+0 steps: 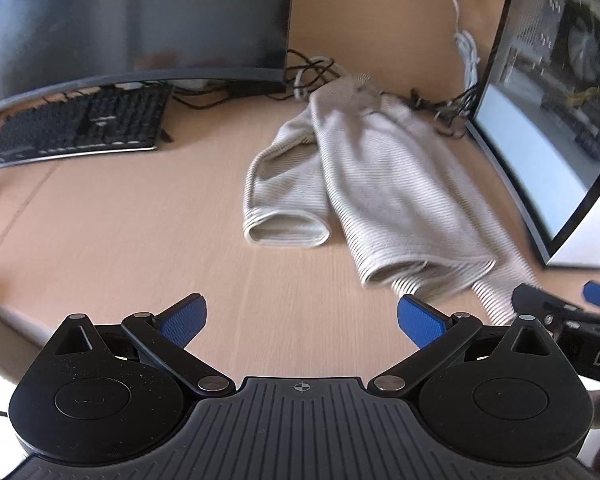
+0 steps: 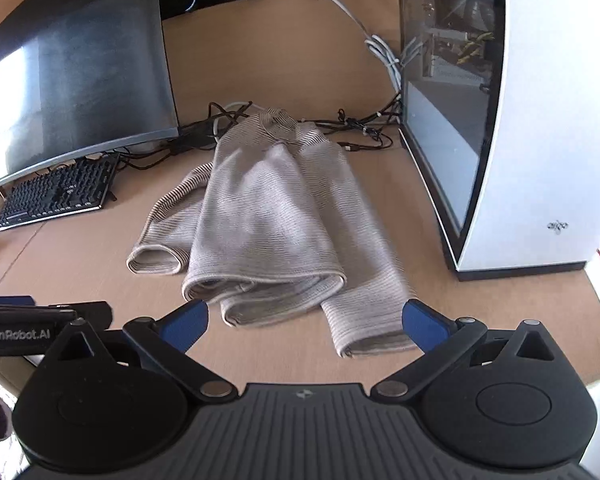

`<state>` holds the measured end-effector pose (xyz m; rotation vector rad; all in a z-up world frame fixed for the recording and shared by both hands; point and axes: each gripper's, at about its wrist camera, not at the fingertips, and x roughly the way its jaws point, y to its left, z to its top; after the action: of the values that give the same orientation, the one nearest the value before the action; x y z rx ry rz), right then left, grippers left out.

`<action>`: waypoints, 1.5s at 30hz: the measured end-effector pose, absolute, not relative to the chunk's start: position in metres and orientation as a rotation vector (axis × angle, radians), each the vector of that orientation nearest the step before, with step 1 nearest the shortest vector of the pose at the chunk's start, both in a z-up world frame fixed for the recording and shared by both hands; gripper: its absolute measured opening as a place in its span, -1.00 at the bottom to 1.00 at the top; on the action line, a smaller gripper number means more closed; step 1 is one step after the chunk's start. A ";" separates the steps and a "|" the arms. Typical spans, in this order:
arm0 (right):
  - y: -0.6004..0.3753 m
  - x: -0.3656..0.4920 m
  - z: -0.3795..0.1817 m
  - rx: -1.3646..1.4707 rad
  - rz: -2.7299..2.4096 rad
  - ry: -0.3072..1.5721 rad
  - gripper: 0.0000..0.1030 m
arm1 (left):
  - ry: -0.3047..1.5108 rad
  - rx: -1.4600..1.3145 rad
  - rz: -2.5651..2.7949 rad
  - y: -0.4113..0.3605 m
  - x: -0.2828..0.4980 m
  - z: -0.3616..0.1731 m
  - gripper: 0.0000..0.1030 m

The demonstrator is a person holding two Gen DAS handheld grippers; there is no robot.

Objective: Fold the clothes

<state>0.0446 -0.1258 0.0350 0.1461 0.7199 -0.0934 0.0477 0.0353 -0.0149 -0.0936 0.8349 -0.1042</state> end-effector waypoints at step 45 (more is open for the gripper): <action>-0.148 0.253 -0.047 0.485 0.092 0.879 1.00 | 0.948 -0.102 -0.247 0.087 0.251 -0.065 -0.12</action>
<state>0.2530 -0.1479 -0.0469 0.4854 0.8794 0.0919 0.2509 0.0867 -0.0653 -0.1021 0.9483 -0.2473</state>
